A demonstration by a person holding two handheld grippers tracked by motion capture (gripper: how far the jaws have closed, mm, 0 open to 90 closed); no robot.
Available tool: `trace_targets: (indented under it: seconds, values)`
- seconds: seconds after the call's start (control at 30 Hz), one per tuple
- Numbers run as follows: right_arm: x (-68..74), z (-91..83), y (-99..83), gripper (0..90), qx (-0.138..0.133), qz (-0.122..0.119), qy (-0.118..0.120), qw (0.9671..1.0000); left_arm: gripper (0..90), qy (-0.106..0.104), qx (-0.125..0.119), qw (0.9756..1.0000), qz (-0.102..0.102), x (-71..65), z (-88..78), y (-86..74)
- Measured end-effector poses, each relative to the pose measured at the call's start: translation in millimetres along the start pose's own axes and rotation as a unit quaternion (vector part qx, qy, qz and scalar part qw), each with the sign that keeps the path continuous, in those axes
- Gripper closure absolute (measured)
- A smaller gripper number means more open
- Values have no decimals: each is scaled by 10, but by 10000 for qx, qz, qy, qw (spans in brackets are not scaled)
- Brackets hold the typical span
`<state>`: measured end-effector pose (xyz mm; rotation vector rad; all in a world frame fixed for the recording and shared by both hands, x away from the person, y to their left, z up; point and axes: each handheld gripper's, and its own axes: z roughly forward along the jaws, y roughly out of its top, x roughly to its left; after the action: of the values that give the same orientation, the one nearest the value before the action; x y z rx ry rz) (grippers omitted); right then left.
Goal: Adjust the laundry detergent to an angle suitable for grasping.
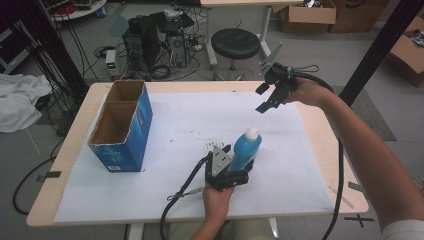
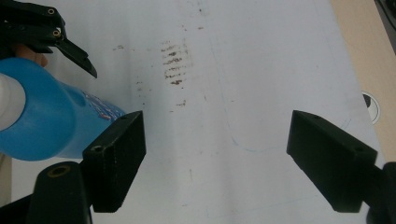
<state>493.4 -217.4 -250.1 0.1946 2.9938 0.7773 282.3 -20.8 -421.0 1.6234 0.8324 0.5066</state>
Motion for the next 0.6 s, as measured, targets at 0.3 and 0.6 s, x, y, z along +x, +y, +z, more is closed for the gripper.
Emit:
trace_targets:
  seconds: [0.3, 0.6]
  values:
    - [-8, 24, 12, 198, -3, -11, 22, 10000, 159, -88, -30, 9999, -113, 18, 96, -14]
    - [-21, 37, 10, 198, -13, 0, 30, 10000, 160, -152, -30, 9998, -98, 16, 181, -25]
